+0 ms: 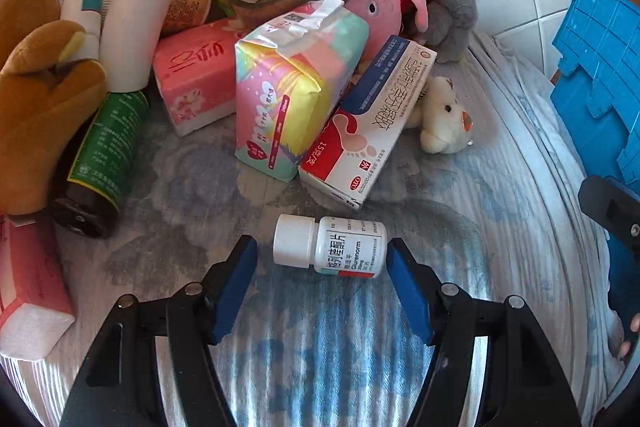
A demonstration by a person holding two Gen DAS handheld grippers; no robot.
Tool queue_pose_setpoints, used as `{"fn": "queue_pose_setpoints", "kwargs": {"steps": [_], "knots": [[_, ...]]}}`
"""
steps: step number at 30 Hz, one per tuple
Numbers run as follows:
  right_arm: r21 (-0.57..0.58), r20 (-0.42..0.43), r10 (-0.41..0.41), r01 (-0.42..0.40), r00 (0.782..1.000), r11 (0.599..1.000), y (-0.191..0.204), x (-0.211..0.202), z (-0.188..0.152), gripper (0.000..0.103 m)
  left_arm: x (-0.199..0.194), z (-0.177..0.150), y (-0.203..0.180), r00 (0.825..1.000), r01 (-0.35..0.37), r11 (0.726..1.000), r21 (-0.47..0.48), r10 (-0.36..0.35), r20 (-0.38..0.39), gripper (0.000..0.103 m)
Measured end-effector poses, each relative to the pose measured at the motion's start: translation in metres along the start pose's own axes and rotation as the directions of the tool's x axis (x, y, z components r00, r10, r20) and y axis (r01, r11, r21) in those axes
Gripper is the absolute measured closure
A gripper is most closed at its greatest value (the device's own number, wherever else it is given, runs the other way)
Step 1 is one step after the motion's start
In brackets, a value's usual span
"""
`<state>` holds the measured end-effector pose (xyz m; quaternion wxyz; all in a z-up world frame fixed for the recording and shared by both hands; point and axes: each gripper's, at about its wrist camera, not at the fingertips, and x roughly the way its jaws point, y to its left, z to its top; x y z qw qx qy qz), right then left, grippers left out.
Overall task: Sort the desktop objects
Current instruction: 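Grasp the white pill bottle with the left tool while the right tool grasps the white duck plush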
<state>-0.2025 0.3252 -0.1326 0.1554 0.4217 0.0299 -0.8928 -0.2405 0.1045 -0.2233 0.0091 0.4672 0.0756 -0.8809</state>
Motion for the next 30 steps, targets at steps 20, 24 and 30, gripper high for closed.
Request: {"fn": "queue_pose_setpoints", "kwargs": {"steps": [20,24,30], "knots": [[-0.041,-0.131,0.07,-0.076,0.989,0.996,0.031,0.103,0.042,0.044,0.003,0.037,0.041,0.987,-0.109,0.991,-0.078,0.117,0.112,0.053],[-0.07,-0.129,0.078,-0.088,0.989,0.994,0.04,0.1,0.04,0.061,-0.006,0.037,0.04,0.987,-0.105,0.992,-0.074,0.113,0.116,0.053],[-0.086,-0.074,0.07,-0.076,0.995,0.993,0.046,0.041,0.029,0.062,-0.048,0.03,0.026,0.976,-0.099,0.994,-0.049,0.106,0.189,0.053]]}}
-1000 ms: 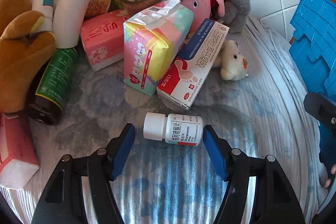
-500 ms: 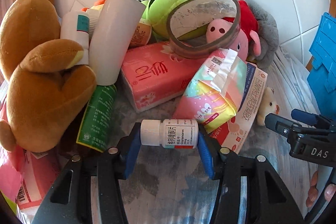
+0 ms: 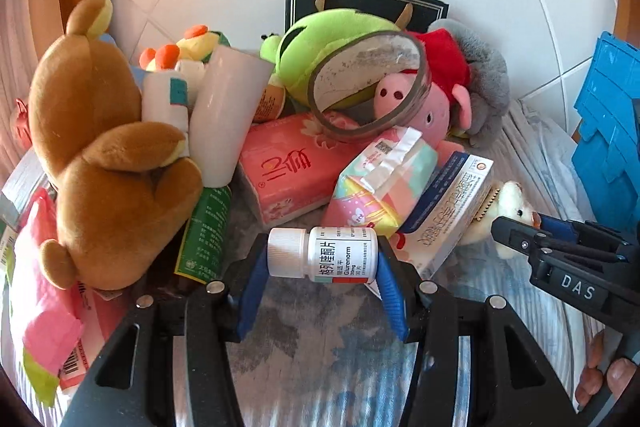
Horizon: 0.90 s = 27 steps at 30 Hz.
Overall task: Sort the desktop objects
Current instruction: 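Grasp the white pill bottle with the left tool while the right tool grasps the white duck plush, then lift the pill bottle and duck plush and carry them over the crate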
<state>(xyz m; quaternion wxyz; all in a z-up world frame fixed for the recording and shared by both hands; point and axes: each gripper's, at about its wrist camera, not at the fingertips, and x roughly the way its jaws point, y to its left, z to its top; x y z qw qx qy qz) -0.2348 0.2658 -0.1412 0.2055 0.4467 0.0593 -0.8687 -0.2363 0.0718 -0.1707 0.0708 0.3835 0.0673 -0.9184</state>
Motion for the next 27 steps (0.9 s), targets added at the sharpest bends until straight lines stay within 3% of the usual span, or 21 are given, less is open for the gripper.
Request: {"fn": "queue_pose_setpoints", "kwargs": {"steps": [8,14,20,27], "knots": [[-0.035,0.139,-0.015,0.02,0.99,0.999,0.012,-0.09,-0.014,0.062,-0.076,0.005,-0.016,0.993,0.042,0.999,0.017,-0.044,0.106,0.053],[-0.063,0.288,-0.012,0.031,0.958,0.998,0.029,-0.169,-0.021,0.061,-0.135,0.01,-0.03,0.978,0.053,0.997,0.051,-0.062,0.199,0.053],[-0.064,0.433,-0.023,0.057,0.901,0.996,0.033,-0.238,-0.026,0.061,-0.19,0.014,-0.049,0.957,0.065,0.995,0.078,-0.084,0.278,0.053],[-0.014,0.582,-0.097,0.13,0.807,0.991,0.018,-0.317,-0.035,0.061,-0.239,0.023,-0.085,0.923,0.103,0.988,0.118,-0.14,0.359,0.053]]}}
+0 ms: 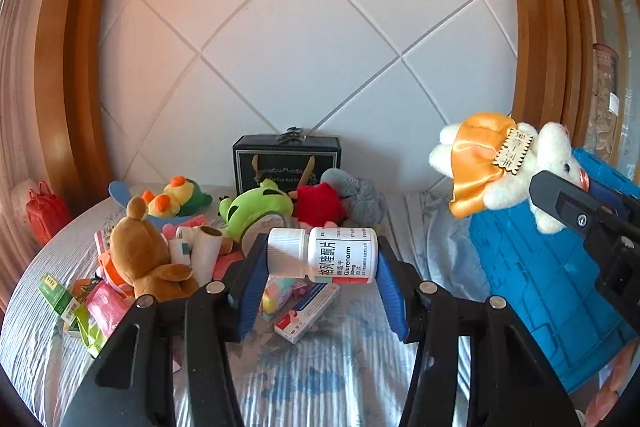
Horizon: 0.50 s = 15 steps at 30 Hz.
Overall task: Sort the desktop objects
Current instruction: 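Lift the pill bottle and duck plush and carry them over the crate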
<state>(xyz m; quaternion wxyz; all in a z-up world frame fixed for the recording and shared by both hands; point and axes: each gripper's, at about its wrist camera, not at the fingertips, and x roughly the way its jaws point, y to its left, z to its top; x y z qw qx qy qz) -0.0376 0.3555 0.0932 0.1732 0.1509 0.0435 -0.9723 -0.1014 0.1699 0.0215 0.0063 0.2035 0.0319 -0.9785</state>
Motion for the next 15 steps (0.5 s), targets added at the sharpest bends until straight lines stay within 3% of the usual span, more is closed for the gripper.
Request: {"fn": "queue_pose_setpoints", "kwargs": {"steps": [7,15], "knots": [[0.041,0.099,-0.11,0.106,0.989,0.994,-0.047,-0.05,0.024,0.061,-0.024,0.033,-0.058,0.993,0.102,0.994,0.044,-0.104,0.056,0.053],[0.108,0.074,-0.308,0.3,0.948,0.948,-0.128,-0.085,0.044,0.061,-0.034,0.071,-0.154,0.97,0.24,0.963,0.122,-0.242,0.001,0.053]]}}
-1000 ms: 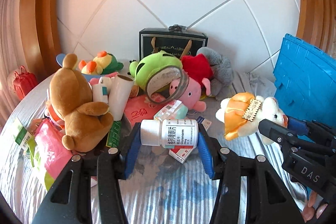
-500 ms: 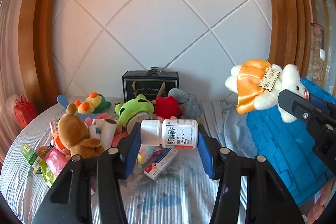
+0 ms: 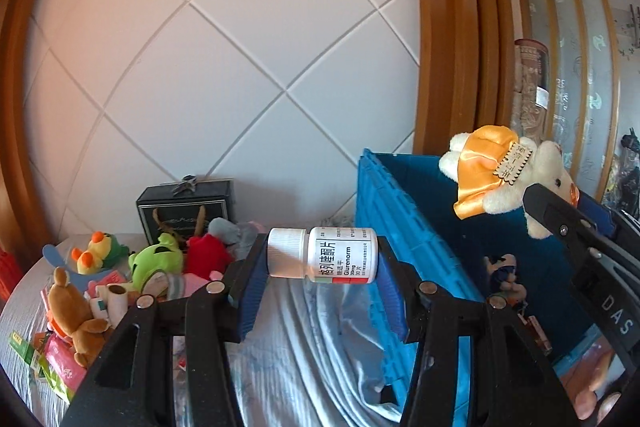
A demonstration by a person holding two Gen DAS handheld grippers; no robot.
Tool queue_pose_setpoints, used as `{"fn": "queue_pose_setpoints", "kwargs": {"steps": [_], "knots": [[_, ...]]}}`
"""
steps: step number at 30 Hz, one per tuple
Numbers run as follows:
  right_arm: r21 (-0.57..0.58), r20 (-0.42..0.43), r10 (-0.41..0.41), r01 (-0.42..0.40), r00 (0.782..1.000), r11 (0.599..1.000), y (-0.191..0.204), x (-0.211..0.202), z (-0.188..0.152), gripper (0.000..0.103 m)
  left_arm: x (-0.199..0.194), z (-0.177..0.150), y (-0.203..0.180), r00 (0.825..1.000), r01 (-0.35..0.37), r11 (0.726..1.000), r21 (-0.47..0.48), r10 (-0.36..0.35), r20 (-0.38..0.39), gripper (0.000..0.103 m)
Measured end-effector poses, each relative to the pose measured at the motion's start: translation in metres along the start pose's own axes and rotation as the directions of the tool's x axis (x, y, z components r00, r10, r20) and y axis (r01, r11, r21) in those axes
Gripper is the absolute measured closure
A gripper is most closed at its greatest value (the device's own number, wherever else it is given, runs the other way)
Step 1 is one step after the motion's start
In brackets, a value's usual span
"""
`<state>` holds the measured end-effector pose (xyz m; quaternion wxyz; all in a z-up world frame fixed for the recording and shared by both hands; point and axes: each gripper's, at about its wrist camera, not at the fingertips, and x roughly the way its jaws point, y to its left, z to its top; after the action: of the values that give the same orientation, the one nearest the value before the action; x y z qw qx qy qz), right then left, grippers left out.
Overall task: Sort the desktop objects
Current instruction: 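Lift the pill bottle and duck plush and carry them over the crate, then open both tools to drop the pill bottle and duck plush in the crate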
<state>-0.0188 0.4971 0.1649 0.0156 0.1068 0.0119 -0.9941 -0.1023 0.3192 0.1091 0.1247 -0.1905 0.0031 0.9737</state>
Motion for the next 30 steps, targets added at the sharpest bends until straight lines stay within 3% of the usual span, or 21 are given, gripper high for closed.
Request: {"fn": "queue_pose_setpoints", "kwargs": {"steps": [4,7,10,11,13,15,19,21,24,25,30], "knots": [[-0.002,-0.102,-0.078,0.078,0.992,0.997,-0.053,0.011,0.014,0.061,0.02,0.022,-0.049,0.986,0.119,0.993,0.019,-0.116,-0.122,0.053],[-0.017,-0.203,-0.085,0.083,0.975,0.996,-0.093,0.031,0.022,0.061,0.037,0.032,-0.088,0.949,0.22,0.975,0.044,-0.203,-0.24,0.053],[-0.049,-0.305,-0.095,0.084,0.948,0.995,-0.132,0.047,0.024,0.061,0.059,0.034,-0.122,0.916,0.258,0.963,0.078,-0.218,-0.337,0.053],[-0.067,-0.345,-0.094,0.076,0.934,0.995,-0.142,0.054,0.025,0.061,0.069,0.033,-0.133,0.896,0.274,0.958,0.081,-0.224,-0.383,0.053],[-0.109,-0.436,-0.09,0.046,0.895,0.993,-0.158,0.065,0.015,0.061,0.088,0.027,-0.153,0.839,0.314,0.947,0.073,-0.241,-0.488,0.053],[-0.154,-0.543,-0.085,0.001,0.835,0.988,-0.171,0.08,0.005,0.061,0.105,0.018,-0.173,0.78,0.339,0.937,0.084,-0.231,-0.582,0.053],[-0.167,-0.693,-0.088,-0.041,0.715,0.985,-0.188,0.092,-0.028,0.061,0.123,0.005,-0.198,0.728,0.334,0.933,0.136,-0.164,-0.666,0.053],[-0.147,-0.745,-0.074,-0.055,0.663,0.988,-0.2,0.101,-0.039,0.061,0.13,0.0,-0.205,0.693,0.343,0.931,0.126,-0.16,-0.703,0.053],[-0.163,-0.798,-0.088,-0.072,0.596,0.984,-0.209,0.109,-0.054,0.061,0.136,-0.007,-0.215,0.646,0.359,0.926,0.118,-0.156,-0.747,0.053],[-0.175,-0.807,-0.1,-0.074,0.583,0.982,-0.211,0.11,-0.059,0.061,0.138,-0.01,-0.217,0.631,0.36,0.926,0.114,-0.152,-0.76,0.053],[-0.218,-0.861,-0.129,-0.127,0.492,0.968,-0.215,0.116,-0.078,0.061,0.142,-0.025,-0.227,0.572,0.363,0.921,0.143,-0.099,-0.814,0.053]]}}
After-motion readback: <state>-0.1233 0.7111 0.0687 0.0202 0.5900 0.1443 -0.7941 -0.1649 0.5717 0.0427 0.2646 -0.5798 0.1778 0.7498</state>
